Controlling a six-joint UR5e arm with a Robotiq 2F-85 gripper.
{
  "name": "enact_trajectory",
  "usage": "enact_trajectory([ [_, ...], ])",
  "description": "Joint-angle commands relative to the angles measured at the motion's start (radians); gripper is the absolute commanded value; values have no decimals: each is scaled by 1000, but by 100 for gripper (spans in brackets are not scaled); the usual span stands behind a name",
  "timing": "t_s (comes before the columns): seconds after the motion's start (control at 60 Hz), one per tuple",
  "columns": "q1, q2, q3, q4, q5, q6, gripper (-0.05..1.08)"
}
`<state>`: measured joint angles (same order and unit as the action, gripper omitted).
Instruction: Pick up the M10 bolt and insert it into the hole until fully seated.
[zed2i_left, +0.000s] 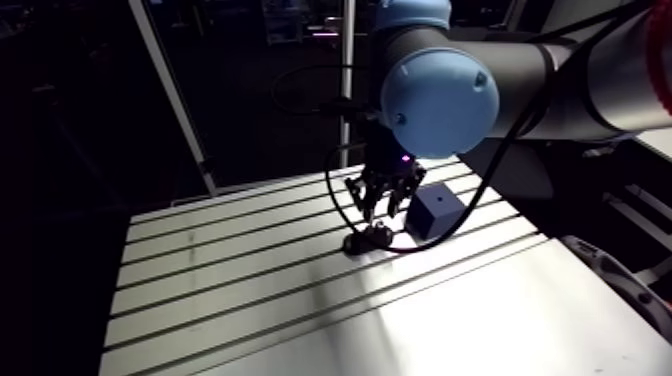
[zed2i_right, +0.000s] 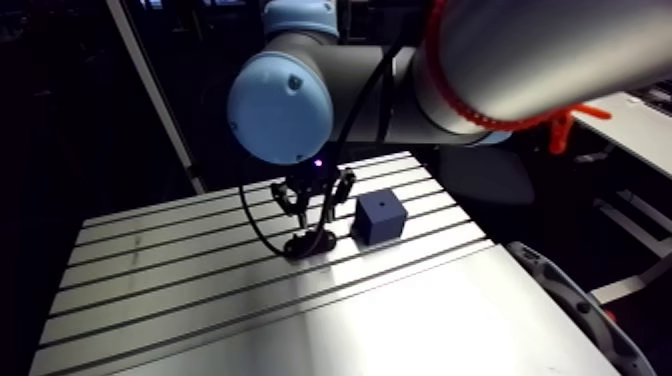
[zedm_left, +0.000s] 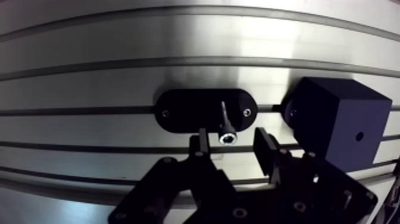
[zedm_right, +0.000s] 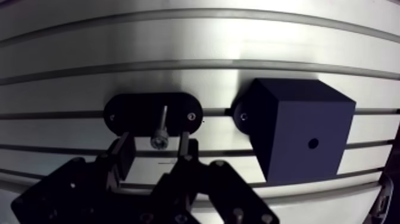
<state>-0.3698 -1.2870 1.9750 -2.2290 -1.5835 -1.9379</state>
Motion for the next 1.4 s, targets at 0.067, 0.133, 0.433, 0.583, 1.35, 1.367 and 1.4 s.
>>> enact_trajectory([
  [0.067,0,7,2,-8,-6,0,51],
  [0.133,0,7,3,-8,-6,1,51],
  [0.433,0,16,8,-15,-5,1,53],
  [0.583,1,19,8,-15,-5,1,53],
  [1.35,0,28,6,-15,-5,0,57],
  [1.367,0,28,6,-15,-5,0,57],
  [1.4,0,28,6,-15,-5,1,58],
])
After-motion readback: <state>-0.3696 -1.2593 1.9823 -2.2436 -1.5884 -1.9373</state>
